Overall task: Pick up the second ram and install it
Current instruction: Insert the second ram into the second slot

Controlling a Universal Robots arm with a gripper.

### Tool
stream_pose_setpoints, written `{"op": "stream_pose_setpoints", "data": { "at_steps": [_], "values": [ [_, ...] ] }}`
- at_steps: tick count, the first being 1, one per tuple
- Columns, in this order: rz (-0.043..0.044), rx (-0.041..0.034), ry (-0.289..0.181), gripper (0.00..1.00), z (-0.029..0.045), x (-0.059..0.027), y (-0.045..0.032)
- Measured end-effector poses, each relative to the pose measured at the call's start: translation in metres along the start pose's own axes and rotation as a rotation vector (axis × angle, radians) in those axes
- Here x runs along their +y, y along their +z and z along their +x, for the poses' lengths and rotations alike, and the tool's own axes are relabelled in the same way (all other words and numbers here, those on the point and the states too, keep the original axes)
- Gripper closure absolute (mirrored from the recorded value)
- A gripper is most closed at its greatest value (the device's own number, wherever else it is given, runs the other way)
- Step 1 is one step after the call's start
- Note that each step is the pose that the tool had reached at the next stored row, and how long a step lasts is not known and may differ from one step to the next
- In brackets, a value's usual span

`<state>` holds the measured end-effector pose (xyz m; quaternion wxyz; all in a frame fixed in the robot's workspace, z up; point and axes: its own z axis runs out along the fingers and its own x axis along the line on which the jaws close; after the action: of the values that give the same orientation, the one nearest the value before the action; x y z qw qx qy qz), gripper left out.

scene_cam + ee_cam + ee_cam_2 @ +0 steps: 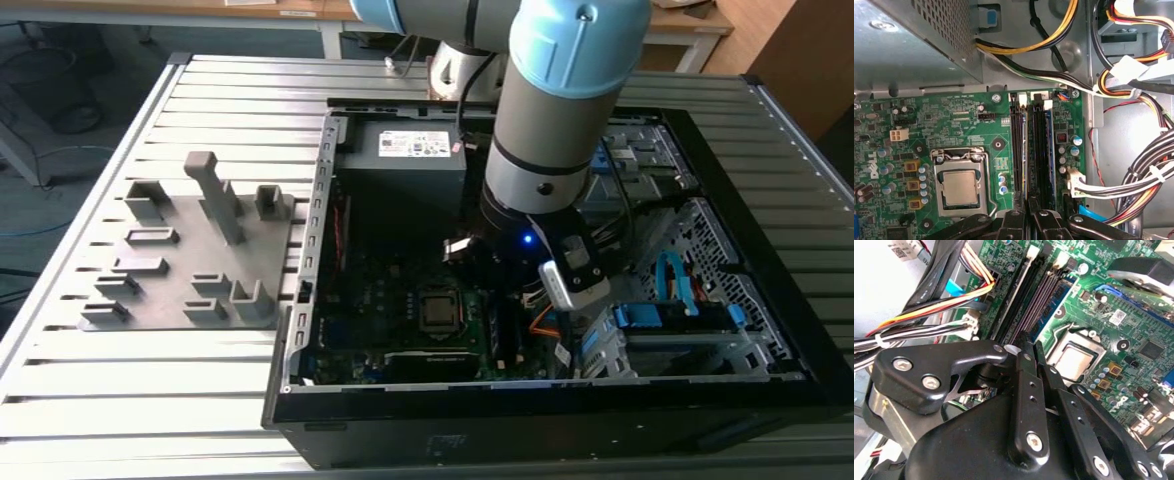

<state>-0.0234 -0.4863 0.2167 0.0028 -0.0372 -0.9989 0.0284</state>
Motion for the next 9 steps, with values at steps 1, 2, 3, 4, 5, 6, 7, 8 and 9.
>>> {"op": "stream_pose_setpoints", "data": {
  "at_steps": [1, 2, 3, 4, 5, 6, 7, 8, 9],
  "values": [
    [0.0000, 0.0000, 0.000, 0.86, 0.0000, 0.0003, 0.0004],
    [0.0000, 0.0000, 0.000, 0.86, 0.0001, 0.0006, 0.0007],
    [-0.0001, 0.0000, 0.000, 0.86, 0.0001, 0.0009, 0.0011],
    [0.0000, 0.0000, 0.000, 0.86, 0.0001, 0.0012, 0.0014],
    [-0.0001, 0.0000, 0.000, 0.86, 0.0001, 0.0014, 0.0018],
    [-0.0001, 0.0000, 0.000, 0.86, 0.0001, 0.0017, 0.0023],
    [0.0000, -0.0001, 0.000, 0.86, 0.0001, 0.0020, 0.0026],
    [0.0001, -0.0001, 0.000, 0.86, 0.0002, 0.0023, 0.0029],
    [0.0002, 0.0000, 0.000, 0.86, 0.0002, 0.0025, 0.0032]
  ]
}}
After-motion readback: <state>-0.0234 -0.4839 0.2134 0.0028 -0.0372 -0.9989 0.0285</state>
